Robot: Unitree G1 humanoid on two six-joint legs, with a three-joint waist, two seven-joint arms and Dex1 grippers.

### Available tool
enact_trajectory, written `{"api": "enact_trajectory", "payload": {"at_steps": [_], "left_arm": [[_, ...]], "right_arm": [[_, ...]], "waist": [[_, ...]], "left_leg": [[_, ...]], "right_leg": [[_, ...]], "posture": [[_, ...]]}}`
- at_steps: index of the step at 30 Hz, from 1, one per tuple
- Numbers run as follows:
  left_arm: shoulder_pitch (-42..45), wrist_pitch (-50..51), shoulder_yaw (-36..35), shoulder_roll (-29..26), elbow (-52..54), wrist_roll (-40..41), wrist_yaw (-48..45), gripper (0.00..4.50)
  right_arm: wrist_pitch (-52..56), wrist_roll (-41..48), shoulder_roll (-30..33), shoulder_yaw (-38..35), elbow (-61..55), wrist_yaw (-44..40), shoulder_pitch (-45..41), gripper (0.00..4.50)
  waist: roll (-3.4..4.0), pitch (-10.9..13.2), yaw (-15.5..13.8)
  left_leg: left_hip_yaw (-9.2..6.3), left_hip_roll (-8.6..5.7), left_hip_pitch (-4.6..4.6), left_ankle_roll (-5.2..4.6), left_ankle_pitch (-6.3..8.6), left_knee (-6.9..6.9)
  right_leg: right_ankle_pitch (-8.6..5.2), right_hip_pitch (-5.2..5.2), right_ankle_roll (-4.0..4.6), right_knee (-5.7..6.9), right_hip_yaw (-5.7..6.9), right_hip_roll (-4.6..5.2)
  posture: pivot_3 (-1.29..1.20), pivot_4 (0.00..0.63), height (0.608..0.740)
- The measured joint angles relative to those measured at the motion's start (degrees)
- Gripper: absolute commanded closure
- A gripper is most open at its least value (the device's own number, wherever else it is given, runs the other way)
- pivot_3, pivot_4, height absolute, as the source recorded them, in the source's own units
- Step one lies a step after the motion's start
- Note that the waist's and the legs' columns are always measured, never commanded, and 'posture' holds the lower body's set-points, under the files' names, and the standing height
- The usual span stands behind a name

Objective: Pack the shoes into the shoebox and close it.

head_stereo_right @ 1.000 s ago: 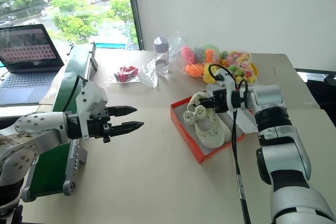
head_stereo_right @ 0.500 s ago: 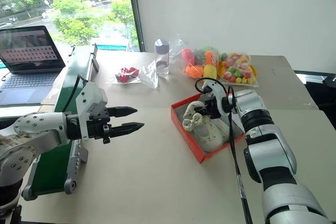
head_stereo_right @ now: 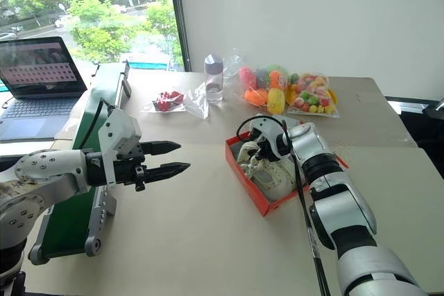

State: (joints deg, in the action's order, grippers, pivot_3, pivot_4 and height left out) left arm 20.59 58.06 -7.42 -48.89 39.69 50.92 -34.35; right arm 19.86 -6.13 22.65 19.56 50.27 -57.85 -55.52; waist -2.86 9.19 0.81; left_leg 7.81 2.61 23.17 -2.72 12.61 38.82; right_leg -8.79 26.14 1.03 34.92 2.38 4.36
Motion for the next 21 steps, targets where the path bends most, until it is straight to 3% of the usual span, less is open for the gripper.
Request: {"api": "enact_trajectory", "payload": {"at_steps": [3,5,14,21], "left_arm": [[0.0,0.0,0.0,-0.3,0.0,0.2,0.1,1.77],[0.0,0.0,0.0,-0.4,0.0,0.3,0.1,1.77],[0.2,-0.2,0.5,-0.7,-0.3,-0.1,-0.3,1.77],[1.4,-0.6,2.1,-0.6,-1.0,-1.2,-1.2,1.77]], "right_arm": [[-0.9,-1.4,-0.8,0.2,0.2,1.5,0.5,3.88],[-0.9,-1.7,-1.2,0.1,0.3,1.8,0.8,2.93],[7.2,3.8,-1.5,-6.2,-5.6,-4.3,2.8,0.03],[27.4,15.7,0.1,-13.7,-18.0,-8.3,5.1,0.03]], "waist": [[-0.22,-0.4,0.0],[-0.23,-0.6,0.0],[-0.19,-0.7,-0.2],[0.32,-0.3,0.0]], "left_leg": [[0.0,0.02,-0.05,0.01,0.01,0.0],[0.0,0.04,-0.06,0.02,0.02,-0.01],[-0.01,0.04,0.03,0.21,0.04,-0.57],[0.03,0.02,0.37,0.24,0.04,-0.71]], "right_leg": [[-0.01,-0.02,0.01,-0.02,0.0,0.02],[-0.01,-0.01,0.01,-0.04,0.01,0.03],[-0.2,0.2,0.27,-0.12,0.03,-0.02],[-0.31,0.62,0.13,0.01,-0.02,-0.12]], "posture": [[0.0,0.15,0.74],[0.0,0.15,0.74],[0.0,0.15,0.74],[0.0,0.15,0.74]]}}
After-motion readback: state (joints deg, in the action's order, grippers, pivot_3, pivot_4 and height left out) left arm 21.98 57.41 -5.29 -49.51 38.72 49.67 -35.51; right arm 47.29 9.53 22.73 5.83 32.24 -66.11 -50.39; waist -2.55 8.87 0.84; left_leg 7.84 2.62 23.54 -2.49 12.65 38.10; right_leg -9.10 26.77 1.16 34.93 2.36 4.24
